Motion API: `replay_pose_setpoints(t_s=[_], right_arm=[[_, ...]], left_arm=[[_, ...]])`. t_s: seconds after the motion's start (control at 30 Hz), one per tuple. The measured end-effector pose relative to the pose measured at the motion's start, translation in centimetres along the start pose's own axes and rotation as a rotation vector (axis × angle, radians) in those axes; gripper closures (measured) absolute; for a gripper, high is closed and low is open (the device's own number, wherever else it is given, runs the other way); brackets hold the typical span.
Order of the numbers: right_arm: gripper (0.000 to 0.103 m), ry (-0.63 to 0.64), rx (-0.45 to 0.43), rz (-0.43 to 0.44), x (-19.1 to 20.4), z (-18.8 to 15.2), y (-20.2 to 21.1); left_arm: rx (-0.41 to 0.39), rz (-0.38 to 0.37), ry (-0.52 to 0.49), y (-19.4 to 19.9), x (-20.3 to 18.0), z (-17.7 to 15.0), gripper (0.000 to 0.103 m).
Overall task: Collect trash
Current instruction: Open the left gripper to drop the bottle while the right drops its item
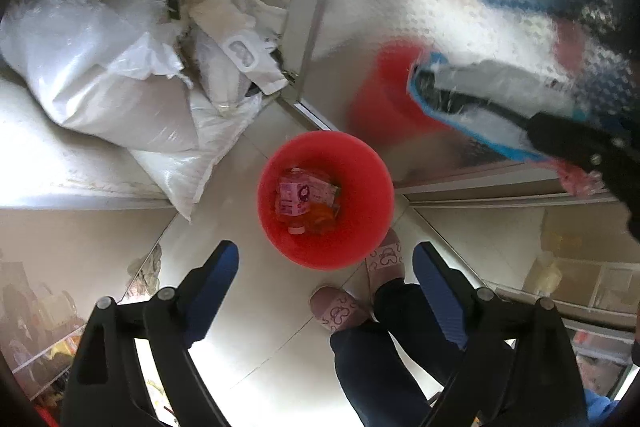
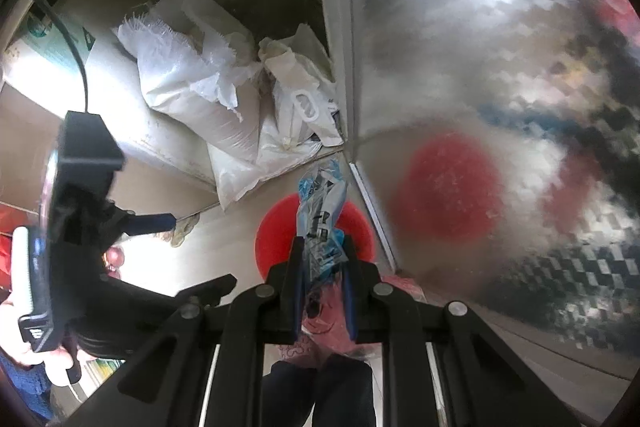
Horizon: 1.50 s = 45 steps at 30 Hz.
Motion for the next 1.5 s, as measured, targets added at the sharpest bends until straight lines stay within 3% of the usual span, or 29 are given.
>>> replay_pose_setpoints(t_s=[0.3,0.37,0.67,0.73,0.8,0.97,1.1,1.3,1.5], right_arm=[[0.088,0.057,0.105,0.025,1.6,-0.9,-3.7],[0.088,0.073,0.116,0.024,1.7,-1.0,-4.7],[0.088,0.117,0.149,0.002,1.6,-1.1,-7.3],[0.08,0.123,0.162,-0.011,1.6,-1.2,-7.8],[0.046,0.123,0.176,-0.01,1.5,-1.3,-8.3],[0.023,0.157,0.145,-0.038,1.7,-1.5,-8.0],[0.014,0.161,0.14,-0.038,1.6,-1.4,-7.9],[0.013,0.16,0.131,-0.027,2.2,-1.4,-6.5],[0.01,0.168,0.09,-0.012,4.2,-0.2,-2.3]], left_arm=[[0.002,0.043,0.084,0.3,2.8,-1.9,0.007],[0.001,0.053,0.095,0.2,3.3,-2.3,0.0],[0.018,0.039,0.133,-0.8,4.7,-3.5,0.0],[0.021,0.046,0.132,-1.0,4.7,-3.7,0.0],[0.026,0.05,0.132,-1.1,4.8,-3.9,0.0],[0.031,0.065,0.149,-1.4,5.2,-4.1,0.0],[0.032,0.068,0.149,-1.3,5.1,-4.3,0.0],[0.03,0.08,0.158,0.0,5.4,-4.6,0.0],[-0.017,0.108,0.194,5.8,6.7,-4.4,0.0]])
Point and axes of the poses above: each gripper's, at about its wrist camera, not at the fingertips, and y roughly against the way its jaws point, x to its left, z to its top, the point moved 6 cm from there along -y, roughly the way its jaws point, and after that the axes turned 14 degrees about z, right-handed, at the moved point
